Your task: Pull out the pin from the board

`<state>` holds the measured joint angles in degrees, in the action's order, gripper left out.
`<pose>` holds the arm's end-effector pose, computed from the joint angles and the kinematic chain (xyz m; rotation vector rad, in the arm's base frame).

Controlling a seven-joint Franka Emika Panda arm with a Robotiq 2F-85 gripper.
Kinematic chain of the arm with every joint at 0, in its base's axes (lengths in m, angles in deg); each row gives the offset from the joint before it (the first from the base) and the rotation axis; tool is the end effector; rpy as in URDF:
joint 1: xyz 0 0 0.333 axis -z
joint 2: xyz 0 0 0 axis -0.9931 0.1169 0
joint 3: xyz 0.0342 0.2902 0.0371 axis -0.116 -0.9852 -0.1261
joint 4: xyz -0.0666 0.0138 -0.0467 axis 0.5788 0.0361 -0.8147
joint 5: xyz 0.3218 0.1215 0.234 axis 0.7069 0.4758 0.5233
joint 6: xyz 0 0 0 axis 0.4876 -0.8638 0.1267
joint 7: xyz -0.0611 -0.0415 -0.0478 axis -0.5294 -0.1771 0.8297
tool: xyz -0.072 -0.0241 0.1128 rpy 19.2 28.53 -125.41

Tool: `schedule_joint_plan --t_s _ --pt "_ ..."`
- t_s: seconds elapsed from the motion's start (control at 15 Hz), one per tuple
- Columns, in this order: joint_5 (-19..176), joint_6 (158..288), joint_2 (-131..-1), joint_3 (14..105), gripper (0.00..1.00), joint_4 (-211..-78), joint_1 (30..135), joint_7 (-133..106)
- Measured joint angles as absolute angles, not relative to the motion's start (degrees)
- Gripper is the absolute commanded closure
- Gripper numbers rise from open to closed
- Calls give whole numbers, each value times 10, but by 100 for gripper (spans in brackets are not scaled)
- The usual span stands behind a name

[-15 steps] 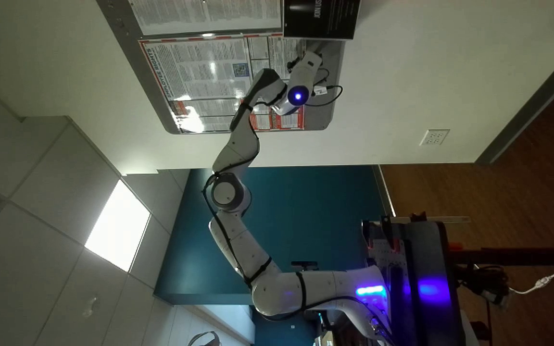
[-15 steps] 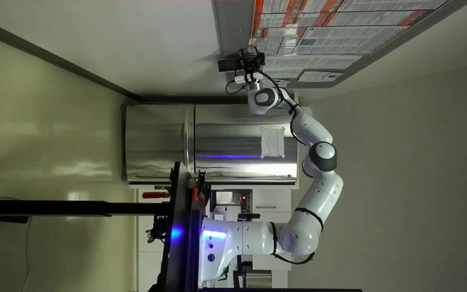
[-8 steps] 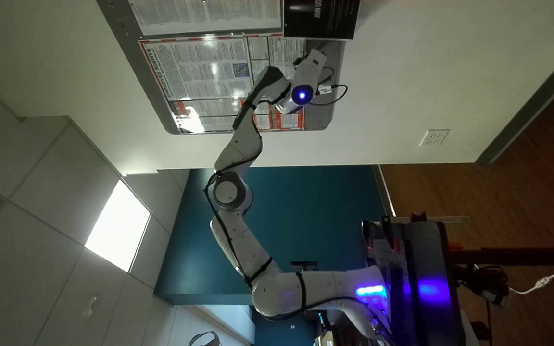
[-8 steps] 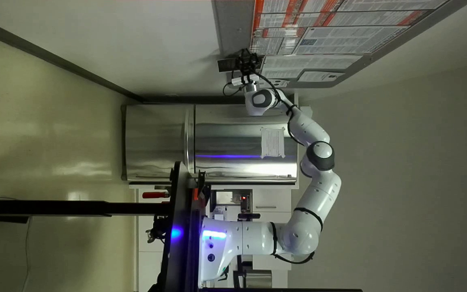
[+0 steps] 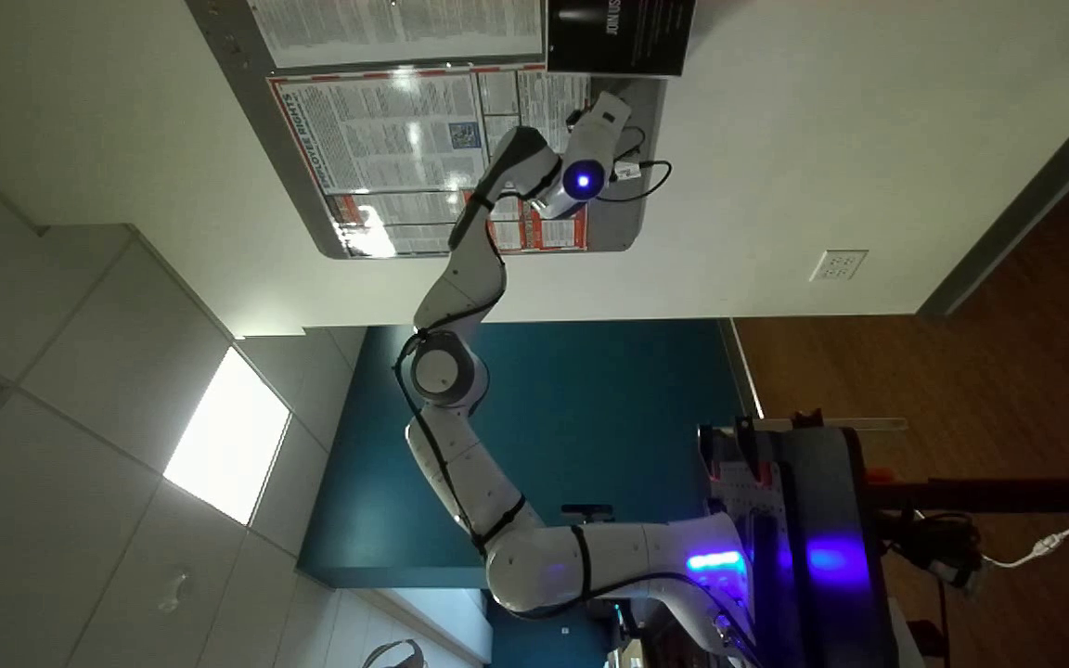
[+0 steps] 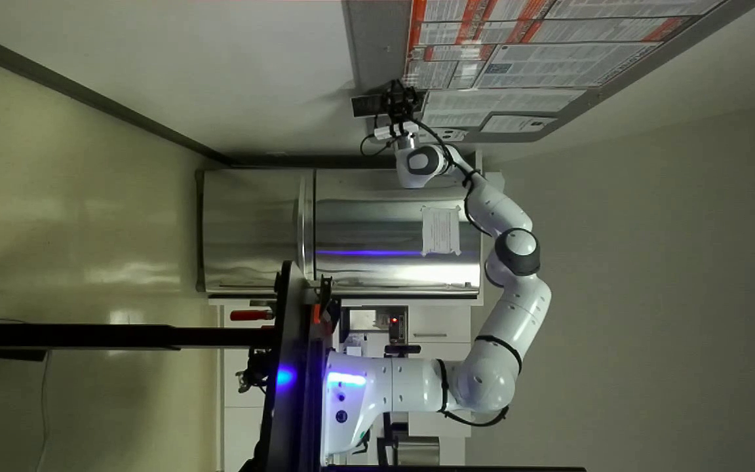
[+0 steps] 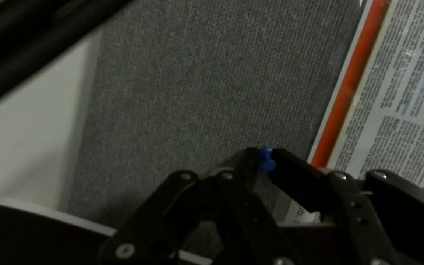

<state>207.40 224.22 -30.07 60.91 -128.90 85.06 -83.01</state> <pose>0.7834 -0.0591 0.1627 -1.7344 0.6848 -0.9838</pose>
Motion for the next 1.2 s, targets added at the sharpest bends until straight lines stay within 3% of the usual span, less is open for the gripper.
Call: schedule_joint_plan --t_s 0.8,1.2 --pt "2050 2181 -428 611 95 -1402 907 -807" --pt "1880 2177 -544 652 95 -1516 918 -682"
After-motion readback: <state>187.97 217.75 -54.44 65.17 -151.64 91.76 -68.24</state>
